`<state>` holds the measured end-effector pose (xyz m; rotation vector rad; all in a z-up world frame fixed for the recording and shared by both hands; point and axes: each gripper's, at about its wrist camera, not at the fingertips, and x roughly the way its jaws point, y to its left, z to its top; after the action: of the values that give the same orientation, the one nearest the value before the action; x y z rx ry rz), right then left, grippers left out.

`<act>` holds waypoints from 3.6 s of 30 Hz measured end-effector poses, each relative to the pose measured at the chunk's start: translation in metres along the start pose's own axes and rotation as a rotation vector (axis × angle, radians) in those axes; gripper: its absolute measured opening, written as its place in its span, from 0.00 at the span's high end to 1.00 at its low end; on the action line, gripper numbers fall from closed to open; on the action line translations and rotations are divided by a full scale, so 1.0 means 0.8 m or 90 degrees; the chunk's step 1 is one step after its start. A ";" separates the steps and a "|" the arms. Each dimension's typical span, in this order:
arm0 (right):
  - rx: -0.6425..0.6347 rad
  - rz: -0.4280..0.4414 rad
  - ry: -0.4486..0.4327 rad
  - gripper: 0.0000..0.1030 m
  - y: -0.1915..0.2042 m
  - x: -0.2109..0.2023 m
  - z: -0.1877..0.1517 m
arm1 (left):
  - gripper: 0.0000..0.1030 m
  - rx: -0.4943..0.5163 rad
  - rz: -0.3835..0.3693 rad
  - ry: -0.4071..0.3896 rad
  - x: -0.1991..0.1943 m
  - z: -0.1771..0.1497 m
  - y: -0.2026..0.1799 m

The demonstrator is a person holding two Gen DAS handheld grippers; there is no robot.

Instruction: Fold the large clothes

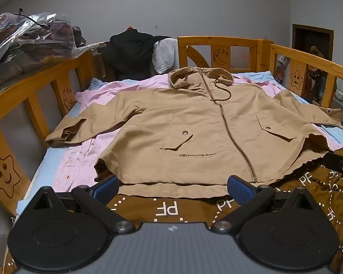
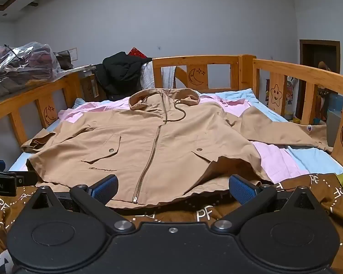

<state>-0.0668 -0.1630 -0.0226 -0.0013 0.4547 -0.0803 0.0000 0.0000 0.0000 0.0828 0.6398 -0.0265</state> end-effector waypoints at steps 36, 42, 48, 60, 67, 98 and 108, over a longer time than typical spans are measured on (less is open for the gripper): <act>0.000 0.000 -0.001 0.00 -0.002 0.001 0.000 | 0.01 -0.001 0.001 -0.001 0.000 0.000 0.000; 0.001 0.000 -0.001 0.00 -0.002 0.001 0.000 | 0.01 -0.001 0.000 -0.001 0.000 0.000 0.000; 0.001 0.000 -0.001 0.00 -0.002 0.001 0.000 | 0.01 -0.002 0.000 -0.001 0.000 0.000 0.000; 0.001 0.000 0.000 0.00 -0.002 0.001 0.001 | 0.01 -0.003 -0.001 -0.001 0.000 0.000 0.000; 0.002 0.000 0.000 0.00 -0.003 0.001 0.001 | 0.01 -0.003 0.000 -0.002 0.000 0.000 0.000; -0.008 -0.019 -0.005 0.00 -0.001 -0.005 -0.001 | 0.01 -0.009 0.003 0.010 0.008 -0.002 0.011; 0.024 -0.061 -0.011 0.00 -0.016 0.007 0.016 | 0.01 0.048 -0.005 0.043 0.014 0.054 -0.002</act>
<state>-0.0571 -0.1760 -0.0135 0.0132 0.4353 -0.1830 0.0343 -0.0054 0.0279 0.1544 0.7062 -0.0549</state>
